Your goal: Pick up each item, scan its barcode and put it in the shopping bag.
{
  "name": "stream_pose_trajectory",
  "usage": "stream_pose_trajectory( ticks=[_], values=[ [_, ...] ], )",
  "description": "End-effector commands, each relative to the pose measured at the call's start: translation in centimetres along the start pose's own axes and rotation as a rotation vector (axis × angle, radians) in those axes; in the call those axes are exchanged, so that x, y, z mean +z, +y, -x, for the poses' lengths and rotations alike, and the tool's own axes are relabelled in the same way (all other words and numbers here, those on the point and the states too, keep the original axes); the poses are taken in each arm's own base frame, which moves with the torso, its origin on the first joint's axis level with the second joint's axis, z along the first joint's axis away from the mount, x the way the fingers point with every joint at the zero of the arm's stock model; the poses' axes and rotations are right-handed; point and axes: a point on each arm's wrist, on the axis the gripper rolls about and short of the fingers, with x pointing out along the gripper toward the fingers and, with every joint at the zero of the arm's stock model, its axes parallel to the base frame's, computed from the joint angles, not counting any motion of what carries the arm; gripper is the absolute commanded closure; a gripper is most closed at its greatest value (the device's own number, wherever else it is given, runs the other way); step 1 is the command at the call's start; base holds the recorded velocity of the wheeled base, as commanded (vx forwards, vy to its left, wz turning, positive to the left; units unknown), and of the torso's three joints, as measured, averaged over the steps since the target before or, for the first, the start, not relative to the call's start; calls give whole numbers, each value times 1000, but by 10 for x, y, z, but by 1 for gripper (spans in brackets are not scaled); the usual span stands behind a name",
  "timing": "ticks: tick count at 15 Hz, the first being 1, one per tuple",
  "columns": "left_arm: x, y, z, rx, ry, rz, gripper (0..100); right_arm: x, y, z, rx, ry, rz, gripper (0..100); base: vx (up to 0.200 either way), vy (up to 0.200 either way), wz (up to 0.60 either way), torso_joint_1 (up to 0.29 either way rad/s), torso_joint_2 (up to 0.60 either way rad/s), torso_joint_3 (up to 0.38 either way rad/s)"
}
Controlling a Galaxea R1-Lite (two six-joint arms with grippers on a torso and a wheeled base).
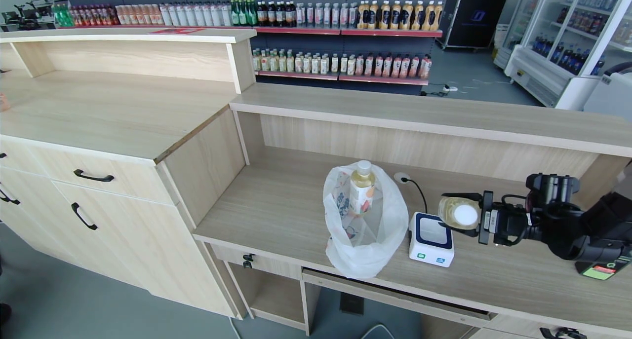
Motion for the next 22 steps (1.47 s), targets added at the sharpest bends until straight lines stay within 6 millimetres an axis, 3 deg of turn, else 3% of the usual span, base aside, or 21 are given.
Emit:
stream_pose_trajectory(
  ticks=[1,8,10,13,14,16,17,19,22],
  values=[
    [0,0,0,0,-1,0,0,-1,1,0,1,0,-3,100,0,0,0,0,0,0],
    [0,0,0,0,-1,0,0,-1,1,0,1,1,-4,100,0,0,0,0,0,0],
    [0,0,0,0,-1,0,0,3,-11,3,-19,2,-9,100,0,0,0,0,0,0],
    [0,0,0,0,-1,0,0,32,-46,35,-84,30,-237,100,0,0,0,0,0,0],
    [0,0,0,0,-1,0,0,60,-67,59,-134,49,-402,100,0,0,0,0,0,0],
    [0,0,0,0,-1,0,0,92,-80,88,-239,127,-594,100,0,0,0,0,0,0],
    [0,0,0,0,-1,0,0,112,-85,106,-371,219,-751,100,0,0,0,0,0,0],
    [0,0,0,0,-1,0,0,127,-87,110,-666,430,-947,100,0,0,0,0,0,0],
    [0,0,0,0,-1,0,0,143,-73,93,-853,619,-969,100,0,0,0,0,0,0]
  ],
)
